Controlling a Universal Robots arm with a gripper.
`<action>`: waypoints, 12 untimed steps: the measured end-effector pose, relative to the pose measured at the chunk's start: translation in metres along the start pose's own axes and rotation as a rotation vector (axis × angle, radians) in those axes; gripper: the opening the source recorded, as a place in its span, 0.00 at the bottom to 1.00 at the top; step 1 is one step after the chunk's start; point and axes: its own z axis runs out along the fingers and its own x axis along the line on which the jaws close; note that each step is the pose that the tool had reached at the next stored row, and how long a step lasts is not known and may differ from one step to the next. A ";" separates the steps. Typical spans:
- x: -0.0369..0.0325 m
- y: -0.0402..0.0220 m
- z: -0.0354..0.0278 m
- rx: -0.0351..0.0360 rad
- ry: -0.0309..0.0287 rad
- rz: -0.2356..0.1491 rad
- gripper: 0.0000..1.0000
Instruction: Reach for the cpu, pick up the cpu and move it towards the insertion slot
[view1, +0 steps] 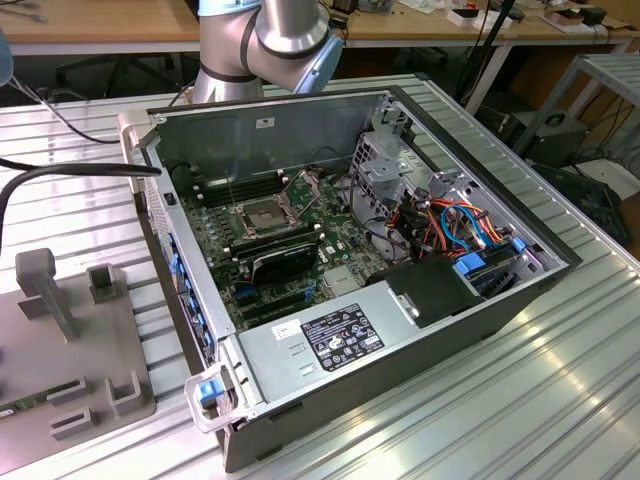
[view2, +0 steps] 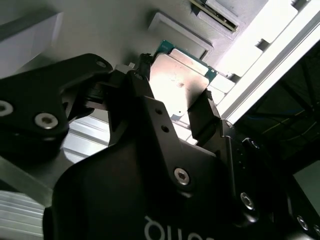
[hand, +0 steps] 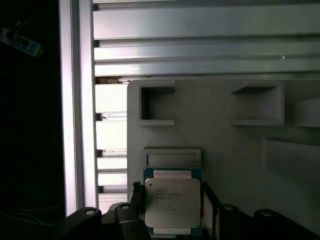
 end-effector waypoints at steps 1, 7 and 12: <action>0.0000 0.0000 -0.0019 0.0000 -0.0001 0.000 0.55; 0.0001 0.0001 -0.0087 0.0000 -0.0001 0.000 0.55; 0.0003 0.0002 -0.0168 0.0000 -0.0001 0.000 0.55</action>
